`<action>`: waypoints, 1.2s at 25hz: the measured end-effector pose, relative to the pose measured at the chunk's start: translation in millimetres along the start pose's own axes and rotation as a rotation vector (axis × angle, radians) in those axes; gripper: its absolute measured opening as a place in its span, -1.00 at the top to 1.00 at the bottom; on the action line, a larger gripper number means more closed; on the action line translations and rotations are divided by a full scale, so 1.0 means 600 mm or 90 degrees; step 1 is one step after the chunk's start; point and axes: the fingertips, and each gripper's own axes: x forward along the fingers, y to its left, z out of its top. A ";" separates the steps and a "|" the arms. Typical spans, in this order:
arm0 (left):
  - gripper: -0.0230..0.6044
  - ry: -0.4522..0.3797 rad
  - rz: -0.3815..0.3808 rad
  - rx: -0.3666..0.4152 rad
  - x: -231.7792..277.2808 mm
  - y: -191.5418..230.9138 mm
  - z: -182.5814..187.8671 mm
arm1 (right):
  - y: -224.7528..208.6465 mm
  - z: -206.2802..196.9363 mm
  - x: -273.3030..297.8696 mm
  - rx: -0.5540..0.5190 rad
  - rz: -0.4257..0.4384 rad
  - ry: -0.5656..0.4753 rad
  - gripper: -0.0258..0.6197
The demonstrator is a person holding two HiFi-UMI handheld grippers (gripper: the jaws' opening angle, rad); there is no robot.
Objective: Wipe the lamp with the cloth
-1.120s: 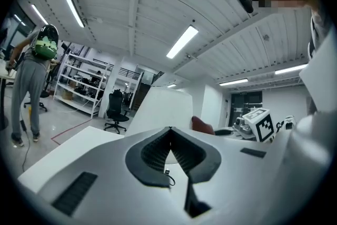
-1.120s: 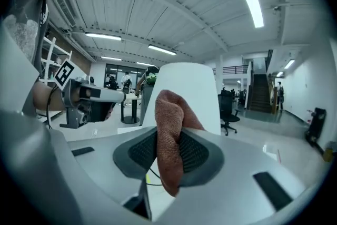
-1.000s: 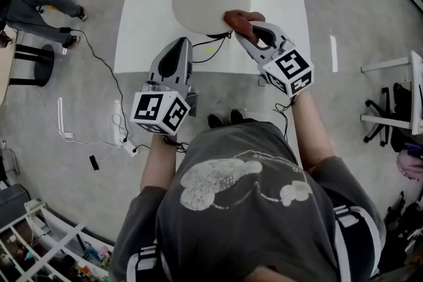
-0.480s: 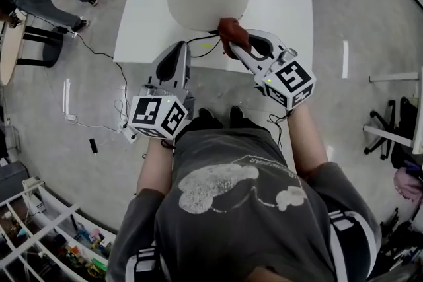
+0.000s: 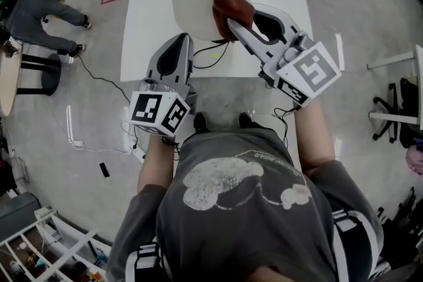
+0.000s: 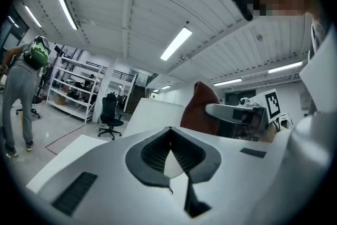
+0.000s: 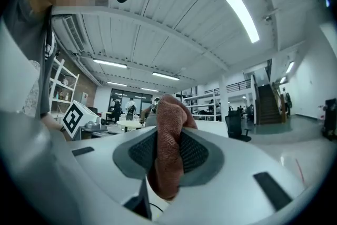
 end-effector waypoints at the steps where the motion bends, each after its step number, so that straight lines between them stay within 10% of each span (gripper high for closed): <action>1: 0.90 0.002 -0.015 0.002 0.002 0.003 0.003 | 0.000 0.000 0.012 0.000 -0.011 0.007 0.62; 18: 0.90 0.067 -0.180 -0.062 0.013 0.101 -0.041 | 0.058 -0.185 0.063 0.118 -0.204 0.170 0.62; 30: 0.90 0.098 -0.168 -0.071 -0.016 0.158 -0.071 | 0.118 -0.226 0.079 0.151 -0.233 0.189 0.62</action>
